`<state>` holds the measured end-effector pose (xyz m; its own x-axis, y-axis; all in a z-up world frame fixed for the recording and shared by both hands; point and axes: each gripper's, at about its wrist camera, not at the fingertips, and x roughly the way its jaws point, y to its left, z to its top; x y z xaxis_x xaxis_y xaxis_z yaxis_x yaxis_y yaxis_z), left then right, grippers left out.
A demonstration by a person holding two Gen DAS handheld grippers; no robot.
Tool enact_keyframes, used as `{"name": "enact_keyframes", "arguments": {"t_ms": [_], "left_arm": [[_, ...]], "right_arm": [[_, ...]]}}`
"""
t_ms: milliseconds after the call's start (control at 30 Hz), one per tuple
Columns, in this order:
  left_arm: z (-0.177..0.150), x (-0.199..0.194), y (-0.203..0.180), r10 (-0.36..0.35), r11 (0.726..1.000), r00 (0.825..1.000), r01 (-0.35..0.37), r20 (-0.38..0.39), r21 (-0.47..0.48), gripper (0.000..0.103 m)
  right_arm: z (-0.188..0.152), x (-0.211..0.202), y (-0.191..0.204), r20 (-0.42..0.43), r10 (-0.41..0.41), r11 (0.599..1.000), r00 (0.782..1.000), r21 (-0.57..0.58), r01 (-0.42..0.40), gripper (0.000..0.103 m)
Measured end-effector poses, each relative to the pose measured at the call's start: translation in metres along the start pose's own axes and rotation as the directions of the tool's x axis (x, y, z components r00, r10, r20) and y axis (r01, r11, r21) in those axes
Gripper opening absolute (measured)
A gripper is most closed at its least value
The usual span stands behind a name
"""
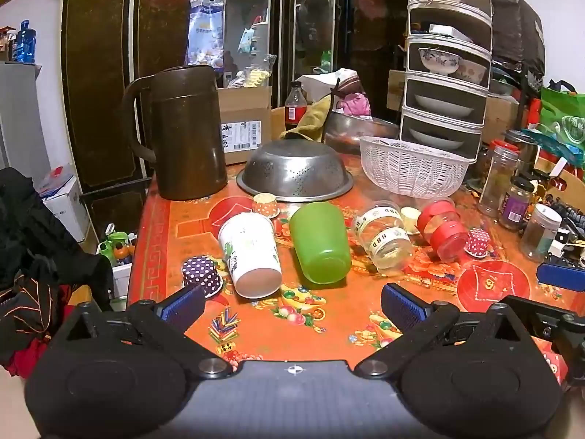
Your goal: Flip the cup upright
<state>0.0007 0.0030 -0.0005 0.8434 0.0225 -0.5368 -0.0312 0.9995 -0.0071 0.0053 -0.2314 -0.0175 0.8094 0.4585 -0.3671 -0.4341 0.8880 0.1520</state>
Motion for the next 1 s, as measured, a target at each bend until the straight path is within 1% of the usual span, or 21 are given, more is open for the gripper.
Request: {"name": "enact_keyframes", "arguments": {"t_ms": [1000], "left_arm": [[-0.0002, -0.0012, -0.0037, -0.004, 1.0, 1.0, 0.004, -0.004, 0.005, 0.103]], "right_arm": [[-0.0002, -0.0012, 0.0002, -0.007, -0.001, 1.0, 1.0, -0.002, 0.001, 0.102]]}}
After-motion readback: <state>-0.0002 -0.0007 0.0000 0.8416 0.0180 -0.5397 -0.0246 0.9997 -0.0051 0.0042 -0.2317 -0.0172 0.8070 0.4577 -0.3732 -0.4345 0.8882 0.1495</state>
